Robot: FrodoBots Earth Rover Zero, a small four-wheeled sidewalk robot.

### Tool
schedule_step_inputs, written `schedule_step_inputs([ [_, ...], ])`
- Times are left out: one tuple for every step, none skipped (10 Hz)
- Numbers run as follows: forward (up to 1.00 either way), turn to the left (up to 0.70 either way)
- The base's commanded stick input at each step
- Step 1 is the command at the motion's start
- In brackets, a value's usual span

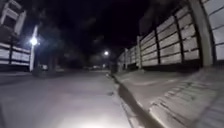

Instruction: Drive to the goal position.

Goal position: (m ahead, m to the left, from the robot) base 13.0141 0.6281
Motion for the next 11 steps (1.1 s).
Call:
schedule_step_inputs([
  [0.5,0.05],
  [0.5,0.05],
  [0.5,0.05],
  [0.5,0.05],
  [0.5,0.05],
  [0.5,0.05],
  [0.5,0.05],
  [0.5,0.05],
  [0.5,0.05],
  [0.5,0.05],
  [0.5,0.05],
])
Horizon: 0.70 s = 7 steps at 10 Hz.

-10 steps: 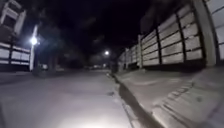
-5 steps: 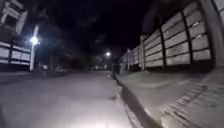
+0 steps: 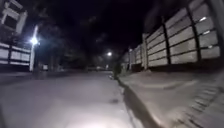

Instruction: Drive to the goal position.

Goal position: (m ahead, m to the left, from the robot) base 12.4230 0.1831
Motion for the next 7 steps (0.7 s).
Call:
schedule_step_inputs([
  [0.5,0.05],
  [0.5,0.05],
  [0.5,0.05],
  [0.5,0.05],
  [0.5,0.05],
  [0.5,0.05],
  [0.5,0.05],
])
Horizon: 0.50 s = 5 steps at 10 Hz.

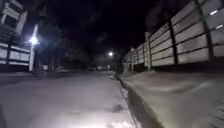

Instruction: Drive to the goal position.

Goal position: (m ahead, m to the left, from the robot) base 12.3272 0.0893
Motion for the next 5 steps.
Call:
schedule_step_inputs([
  [0.5,0.05],
  [0.5,0.05],
  [0.5,0.05],
  [0.5,0.05],
  [0.5,0.05],
])
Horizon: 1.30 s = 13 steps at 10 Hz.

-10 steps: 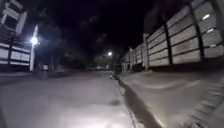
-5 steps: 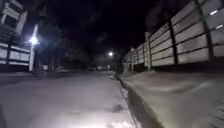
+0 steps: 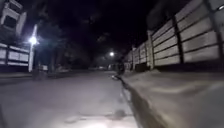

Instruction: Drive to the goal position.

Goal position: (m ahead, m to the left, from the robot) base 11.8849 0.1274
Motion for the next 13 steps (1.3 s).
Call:
schedule_step_inputs([
  [0.5,0.05],
  [0.5,0.05],
  [0.5,0.05],
  [0.5,-0.12],
  [0.5,-0.5],
  [0.5,-0.26],
  [0.5,0.04],
  [0.5,-0.1],
  [0.5,-0.49],
  [0.5,-0.39],
  [0.5,0.03],
  [0.5,-0.13],
  [0.5,-0.42],
])
